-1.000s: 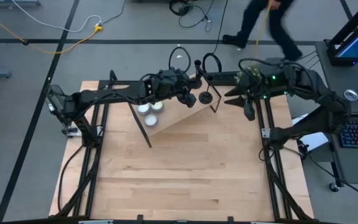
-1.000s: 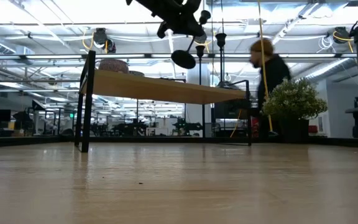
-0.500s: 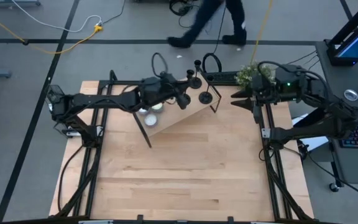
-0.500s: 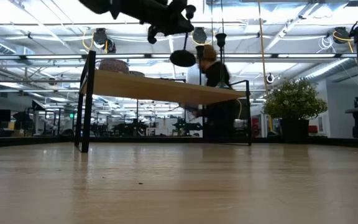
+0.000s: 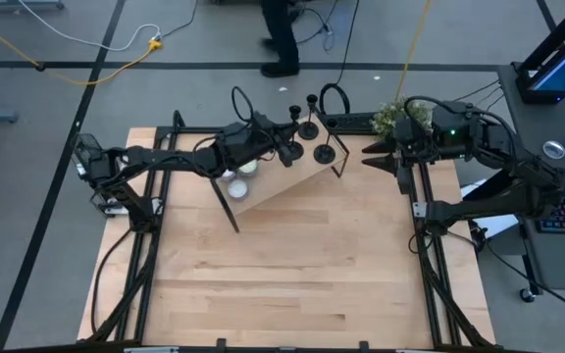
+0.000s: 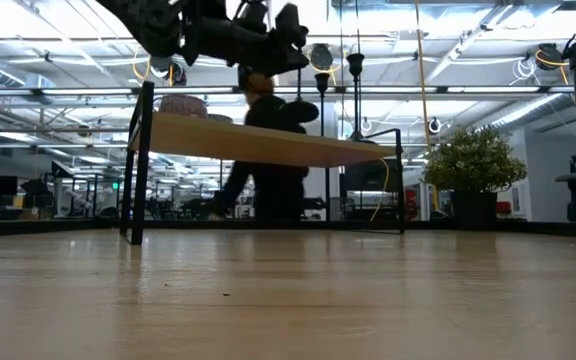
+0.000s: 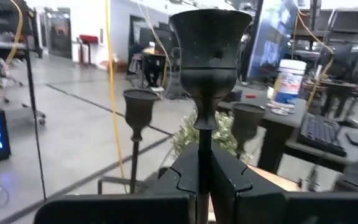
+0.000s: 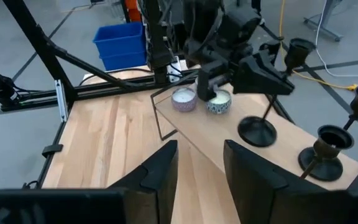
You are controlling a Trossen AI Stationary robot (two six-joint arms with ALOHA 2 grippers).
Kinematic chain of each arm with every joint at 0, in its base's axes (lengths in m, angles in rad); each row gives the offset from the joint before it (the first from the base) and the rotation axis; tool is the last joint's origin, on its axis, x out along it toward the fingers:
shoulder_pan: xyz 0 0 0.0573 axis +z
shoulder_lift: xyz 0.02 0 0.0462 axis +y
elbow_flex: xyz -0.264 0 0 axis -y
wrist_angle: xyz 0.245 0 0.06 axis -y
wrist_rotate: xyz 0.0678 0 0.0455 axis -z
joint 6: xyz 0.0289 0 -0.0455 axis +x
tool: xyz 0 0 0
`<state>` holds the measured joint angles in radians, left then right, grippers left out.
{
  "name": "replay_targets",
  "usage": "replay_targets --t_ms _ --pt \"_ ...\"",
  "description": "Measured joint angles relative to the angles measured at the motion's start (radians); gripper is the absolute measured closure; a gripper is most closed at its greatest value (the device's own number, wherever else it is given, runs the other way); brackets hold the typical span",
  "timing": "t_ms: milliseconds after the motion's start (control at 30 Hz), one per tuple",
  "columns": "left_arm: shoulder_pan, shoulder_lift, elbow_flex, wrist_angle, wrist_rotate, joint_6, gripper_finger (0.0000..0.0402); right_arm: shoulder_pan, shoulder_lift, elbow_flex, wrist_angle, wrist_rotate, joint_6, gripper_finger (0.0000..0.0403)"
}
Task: Pick & Place candle stick holders
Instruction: Put the black candle holder on the shelf
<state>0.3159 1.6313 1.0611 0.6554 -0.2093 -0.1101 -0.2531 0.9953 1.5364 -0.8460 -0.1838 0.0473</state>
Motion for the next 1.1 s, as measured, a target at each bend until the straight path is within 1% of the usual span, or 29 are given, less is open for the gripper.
replay_targets --t_ms 133,200,233,433,533,900,1100 --pt "0.016 0.029 -0.003 0.001 -0.003 0.02 0.0388 0.0 0.005 0.0 0.005 0.001 -0.01 0.0284" --pt "0.024 0.056 0.005 0.055 -0.004 0.02 0.0389 0.0 0.007 0.0 0.005 0.003 -0.01 0.0284" --pt "0.031 0.058 0.004 0.052 -0.003 0.019 0.0389 0.0 0.008 0.0 0.005 0.002 -0.01 0.0284" --pt "0.046 0.088 0.002 0.064 0.028 0.02 0.0388 0.0 0.017 0.0 0.009 0.004 -0.009 0.0285" --pt "0.046 0.112 0.007 0.119 0.039 0.019 0.0389 0.0 0.018 0.0 0.01 0.005 -0.008 0.0286" --pt "0.053 0.134 0.005 0.114 0.045 0.026 0.0389 0.0 0.018 0.0 0.011 0.008 -0.003 0.0287" --pt "0.052 0.135 0.005 0.109 0.065 0.026 0.0389 0.0 0.018 0.0 0.013 0.008 -0.005 0.0287"
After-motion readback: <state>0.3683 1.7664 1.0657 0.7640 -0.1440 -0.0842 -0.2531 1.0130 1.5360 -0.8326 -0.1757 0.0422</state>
